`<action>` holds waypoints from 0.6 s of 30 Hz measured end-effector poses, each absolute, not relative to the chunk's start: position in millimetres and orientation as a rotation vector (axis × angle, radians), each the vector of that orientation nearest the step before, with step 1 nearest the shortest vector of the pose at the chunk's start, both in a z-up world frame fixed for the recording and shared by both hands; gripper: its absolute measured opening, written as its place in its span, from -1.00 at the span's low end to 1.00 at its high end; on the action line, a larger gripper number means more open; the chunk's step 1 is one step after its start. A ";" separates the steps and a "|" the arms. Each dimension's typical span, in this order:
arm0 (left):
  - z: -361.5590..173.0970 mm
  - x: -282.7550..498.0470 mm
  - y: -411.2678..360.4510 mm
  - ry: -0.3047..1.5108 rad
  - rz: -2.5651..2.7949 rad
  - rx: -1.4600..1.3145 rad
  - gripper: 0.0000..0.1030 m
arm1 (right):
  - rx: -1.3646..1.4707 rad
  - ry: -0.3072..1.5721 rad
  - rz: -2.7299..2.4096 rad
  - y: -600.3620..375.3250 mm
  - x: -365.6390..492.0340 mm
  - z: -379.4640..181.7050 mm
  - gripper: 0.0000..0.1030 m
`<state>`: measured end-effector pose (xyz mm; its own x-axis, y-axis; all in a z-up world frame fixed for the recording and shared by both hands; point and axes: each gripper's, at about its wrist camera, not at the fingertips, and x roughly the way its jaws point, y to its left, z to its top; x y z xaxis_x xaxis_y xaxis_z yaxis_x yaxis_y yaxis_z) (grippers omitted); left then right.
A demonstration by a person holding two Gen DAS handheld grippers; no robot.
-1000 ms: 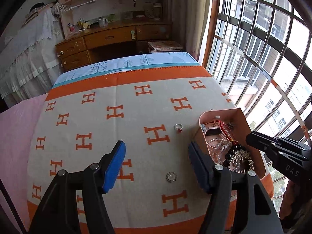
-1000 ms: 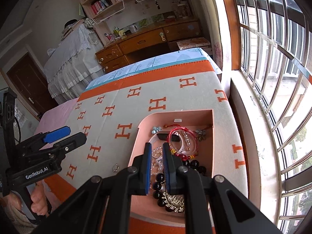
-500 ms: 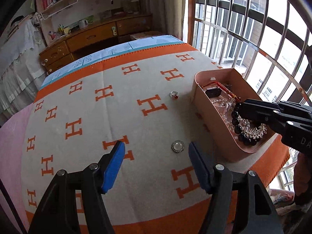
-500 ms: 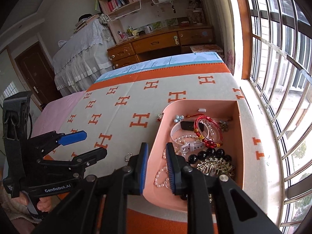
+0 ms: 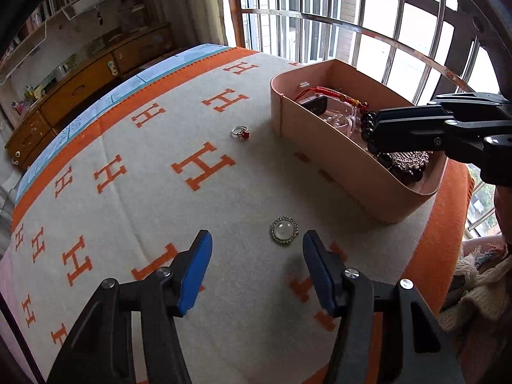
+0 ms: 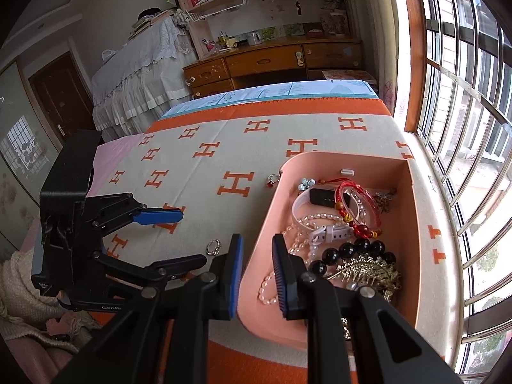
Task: Organize jewelry
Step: 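Move the left tool to the round white-stone brooch and grasp it, then grasp the red-stone ring with the right tool while the left tool holds the brooch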
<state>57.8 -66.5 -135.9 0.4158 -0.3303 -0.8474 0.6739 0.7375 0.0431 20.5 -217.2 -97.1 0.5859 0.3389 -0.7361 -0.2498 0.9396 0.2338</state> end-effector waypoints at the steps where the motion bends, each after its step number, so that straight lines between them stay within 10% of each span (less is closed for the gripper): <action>1: -138.0 60.7 -67.7 0.957 -0.675 0.419 -0.04 | 0.110 0.881 0.340 -217.6 20.8 -97.6 -0.64; 18: -140.2 66.9 -78.2 0.918 -0.900 0.516 -0.67 | 0.115 0.865 0.309 -222.2 28.2 -101.2 -0.64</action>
<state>66.9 -78.2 -140.2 0.2978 -0.4370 -0.8487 0.8397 0.5429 0.0151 28.2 -222.2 -101.2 0.6071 0.3132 -0.7303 -0.2206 0.9494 0.2238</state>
